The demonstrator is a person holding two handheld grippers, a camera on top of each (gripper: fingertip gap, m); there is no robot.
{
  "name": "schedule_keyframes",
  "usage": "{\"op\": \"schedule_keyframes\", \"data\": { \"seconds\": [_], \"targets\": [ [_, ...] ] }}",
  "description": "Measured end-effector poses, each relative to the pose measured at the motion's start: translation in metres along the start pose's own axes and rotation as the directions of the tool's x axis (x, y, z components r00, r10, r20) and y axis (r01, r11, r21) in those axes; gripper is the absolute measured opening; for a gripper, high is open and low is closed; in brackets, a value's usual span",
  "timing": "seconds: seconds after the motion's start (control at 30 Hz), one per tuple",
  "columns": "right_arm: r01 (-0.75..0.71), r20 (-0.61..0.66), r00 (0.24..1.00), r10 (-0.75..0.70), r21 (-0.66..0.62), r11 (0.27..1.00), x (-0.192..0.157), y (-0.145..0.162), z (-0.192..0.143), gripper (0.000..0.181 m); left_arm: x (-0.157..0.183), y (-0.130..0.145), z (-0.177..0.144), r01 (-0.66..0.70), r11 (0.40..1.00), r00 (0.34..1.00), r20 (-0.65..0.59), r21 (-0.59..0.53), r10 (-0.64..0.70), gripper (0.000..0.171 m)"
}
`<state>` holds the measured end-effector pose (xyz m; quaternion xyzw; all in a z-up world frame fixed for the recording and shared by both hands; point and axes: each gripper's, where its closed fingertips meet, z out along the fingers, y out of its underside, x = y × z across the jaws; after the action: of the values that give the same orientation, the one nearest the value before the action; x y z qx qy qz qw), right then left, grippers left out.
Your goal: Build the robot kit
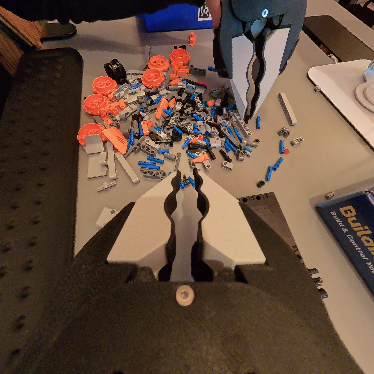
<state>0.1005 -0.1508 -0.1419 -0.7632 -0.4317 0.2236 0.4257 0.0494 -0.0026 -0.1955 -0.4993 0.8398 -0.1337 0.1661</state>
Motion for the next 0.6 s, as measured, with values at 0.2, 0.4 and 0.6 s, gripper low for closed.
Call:
{"op": "schedule_keyframes", "data": {
  "seconds": [0.2, 0.4, 0.6],
  "targets": [
    [-0.007, -0.014, 1.0, 0.007, 0.001, 1.0, 0.004, 0.001, -0.002, 0.012, 0.0, -0.001, 0.001, 0.014, 1.0, 1.0, 0.001, 0.004, -0.014, 0.003],
    [-0.073, -0.11, 0.99, 0.091, 0.15, 0.986, 0.024, -0.023, -0.025, 0.011, -0.005, -0.035, -0.042, 0.041, 0.978, 0.984, 0.159, 0.202, -0.074, 0.002],
    [0.019, -0.216, 0.975, 0.041, 0.268, 0.963, 0.01, -0.065, -0.037, 0.021, 0.074, -0.104, -0.077, 0.02, 0.897, 0.999, 0.032, 0.442, -0.039, 0.001]
  ]
}}
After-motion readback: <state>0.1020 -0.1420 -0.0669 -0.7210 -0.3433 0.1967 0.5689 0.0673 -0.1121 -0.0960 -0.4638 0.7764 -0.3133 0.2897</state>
